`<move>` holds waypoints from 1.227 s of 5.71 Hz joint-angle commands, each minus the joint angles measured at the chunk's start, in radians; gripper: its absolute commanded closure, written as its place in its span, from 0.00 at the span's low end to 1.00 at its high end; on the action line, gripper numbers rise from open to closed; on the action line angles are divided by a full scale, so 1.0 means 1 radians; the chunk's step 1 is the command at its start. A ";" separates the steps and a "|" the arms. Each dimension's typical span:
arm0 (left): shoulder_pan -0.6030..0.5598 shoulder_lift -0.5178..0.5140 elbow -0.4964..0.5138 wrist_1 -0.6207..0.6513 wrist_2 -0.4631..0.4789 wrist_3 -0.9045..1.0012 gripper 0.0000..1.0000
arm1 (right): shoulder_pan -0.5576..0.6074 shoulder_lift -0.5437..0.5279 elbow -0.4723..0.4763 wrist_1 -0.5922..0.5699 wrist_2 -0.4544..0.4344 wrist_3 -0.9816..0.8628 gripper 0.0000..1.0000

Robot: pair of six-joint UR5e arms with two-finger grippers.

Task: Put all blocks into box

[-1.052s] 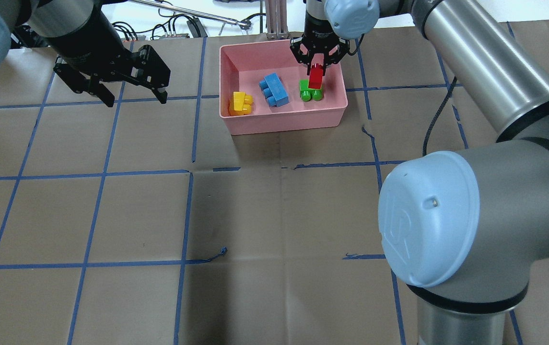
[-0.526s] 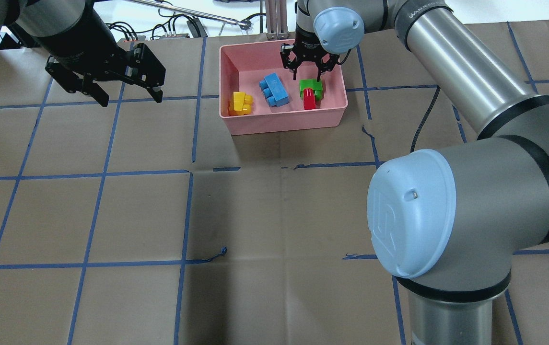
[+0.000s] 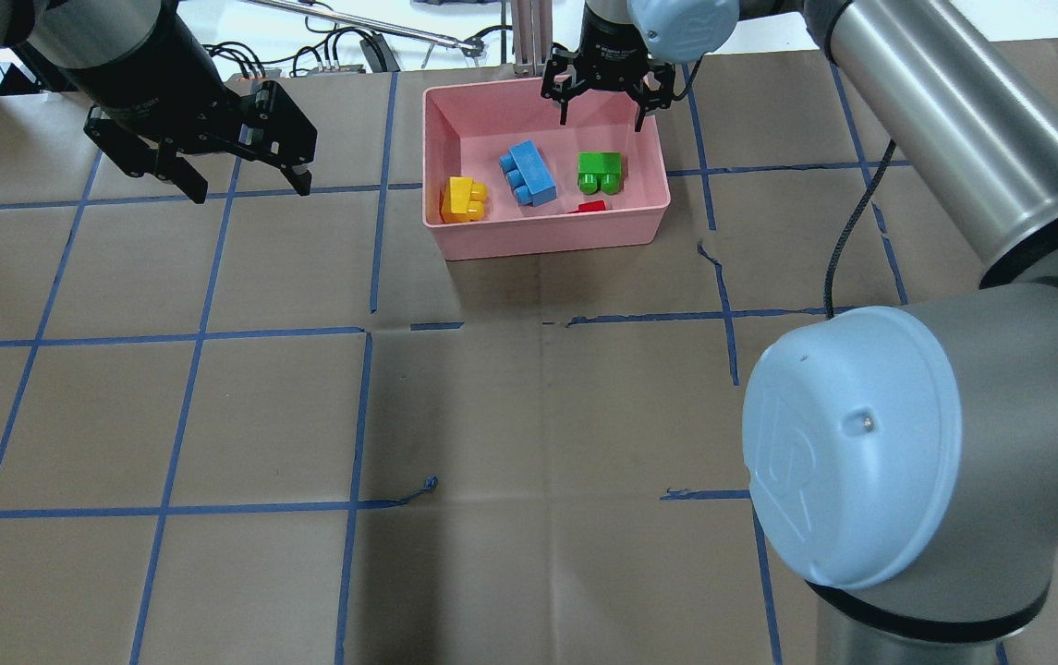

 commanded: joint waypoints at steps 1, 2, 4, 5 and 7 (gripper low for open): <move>0.002 0.000 -0.001 0.003 0.000 0.000 0.00 | -0.076 -0.157 0.076 0.174 -0.008 -0.168 0.01; 0.002 0.002 0.000 -0.001 0.000 -0.001 0.00 | -0.122 -0.273 0.189 0.193 -0.016 -0.240 0.01; 0.002 0.002 -0.001 0.002 0.000 -0.001 0.00 | -0.130 -0.552 0.479 0.177 -0.047 -0.235 0.01; 0.000 0.002 0.002 0.000 0.000 -0.001 0.00 | -0.133 -0.630 0.527 0.184 -0.117 -0.236 0.01; 0.002 0.003 0.003 -0.003 0.000 0.000 0.00 | -0.135 -0.646 0.526 0.186 -0.127 -0.227 0.01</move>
